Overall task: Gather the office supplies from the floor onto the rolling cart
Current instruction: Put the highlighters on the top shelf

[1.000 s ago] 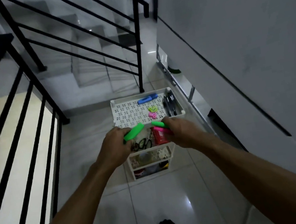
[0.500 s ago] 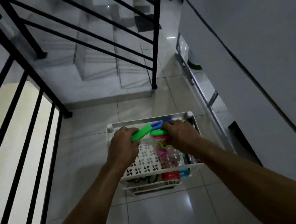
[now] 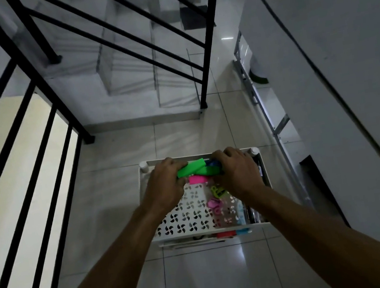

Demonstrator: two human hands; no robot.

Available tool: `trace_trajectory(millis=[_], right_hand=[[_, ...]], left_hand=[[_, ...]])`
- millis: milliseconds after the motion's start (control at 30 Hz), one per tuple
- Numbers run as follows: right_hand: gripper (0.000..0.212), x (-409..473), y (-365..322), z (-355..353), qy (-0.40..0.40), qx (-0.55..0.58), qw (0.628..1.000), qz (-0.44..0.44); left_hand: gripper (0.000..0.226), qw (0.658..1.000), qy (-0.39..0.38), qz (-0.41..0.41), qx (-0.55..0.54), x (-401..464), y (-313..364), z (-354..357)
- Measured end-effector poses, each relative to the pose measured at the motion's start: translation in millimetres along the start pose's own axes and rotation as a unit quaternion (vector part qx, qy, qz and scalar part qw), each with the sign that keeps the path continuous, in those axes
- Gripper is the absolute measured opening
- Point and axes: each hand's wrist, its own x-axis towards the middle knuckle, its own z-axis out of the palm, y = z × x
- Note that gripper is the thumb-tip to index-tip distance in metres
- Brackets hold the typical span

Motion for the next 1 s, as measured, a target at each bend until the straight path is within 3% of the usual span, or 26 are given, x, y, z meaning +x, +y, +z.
trace_trajectory(millis=[267,433,500,600,800,867,933,1000], right_hand=[[0.045,-4.1,15.1,-5.7,-0.012,0.16,0.986,0.044],[0.063,-3.4,16.5,-15.0,-0.069,0.24,0.967,0.051],[0.068,-1.5,19.3,-16.1,-0.098,0.236,0.966,0.049],[0.072,-0.7,20.6,-12.0,-0.082,0.168,0.982,0.034],[0.05,-3.1,19.2,-9.5,-0.1,0.113,0.989,0.004],[0.055,-6.0,16.9,-9.2,-0.104,0.103,0.989,0.012],[0.064,-8.2,15.5,-9.2,-0.084,0.094,0.992,0.027],[0.069,-10.1,14.6,-10.0,-0.085,0.087,0.992,0.037]], left_hand=[[0.042,0.997,0.0,0.062,0.043,14.1,27.3,15.6],[0.045,0.996,-0.025,0.054,0.066,21.4,29.1,21.0],[0.046,0.995,-0.041,0.054,0.079,22.4,26.0,23.9],[0.047,0.994,-0.064,0.033,0.078,19.7,22.8,29.0],[0.042,0.984,-0.069,0.072,0.145,16.8,18.5,32.1],[0.042,0.984,-0.071,0.079,0.146,16.6,17.6,32.3],[0.052,0.984,-0.089,0.068,0.137,15.6,17.9,32.1],[0.08,0.983,-0.122,0.049,0.126,13.1,16.0,30.9]])
